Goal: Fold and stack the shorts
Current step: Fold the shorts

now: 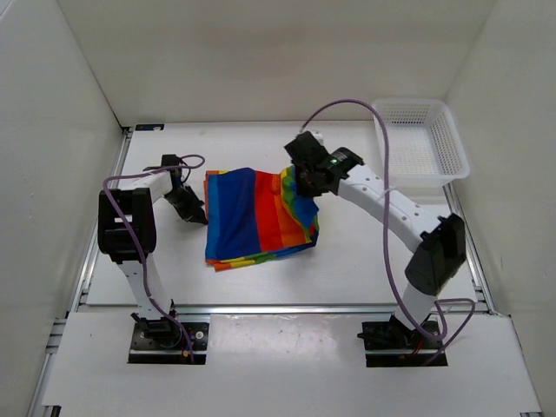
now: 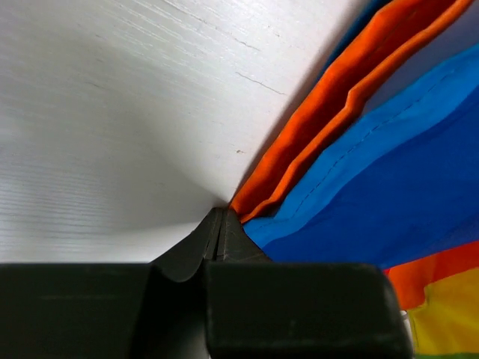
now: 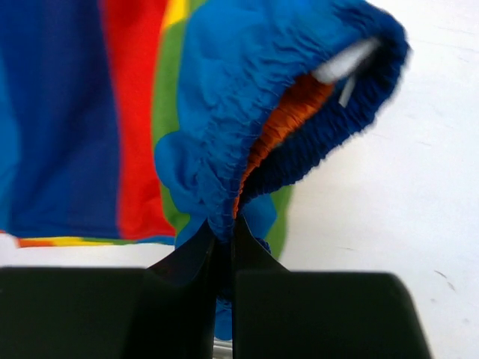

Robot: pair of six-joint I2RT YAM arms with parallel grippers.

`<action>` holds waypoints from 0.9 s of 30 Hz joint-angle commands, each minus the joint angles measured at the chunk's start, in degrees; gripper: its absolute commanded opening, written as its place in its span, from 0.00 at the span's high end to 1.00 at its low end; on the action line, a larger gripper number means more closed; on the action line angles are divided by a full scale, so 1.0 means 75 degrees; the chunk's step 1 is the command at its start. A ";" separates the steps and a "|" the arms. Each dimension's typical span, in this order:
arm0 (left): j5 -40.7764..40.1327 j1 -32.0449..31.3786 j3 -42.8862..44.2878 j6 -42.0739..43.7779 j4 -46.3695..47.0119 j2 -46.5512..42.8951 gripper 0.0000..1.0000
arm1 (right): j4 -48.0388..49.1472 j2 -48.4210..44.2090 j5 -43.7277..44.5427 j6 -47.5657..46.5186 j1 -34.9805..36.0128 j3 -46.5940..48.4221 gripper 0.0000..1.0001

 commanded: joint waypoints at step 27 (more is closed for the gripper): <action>-0.0105 -0.0121 -0.0186 -0.0092 0.0217 0.0038 0.90 | 0.0964 0.5375 -0.2083 0.0906 0.1717 0.5546 0.68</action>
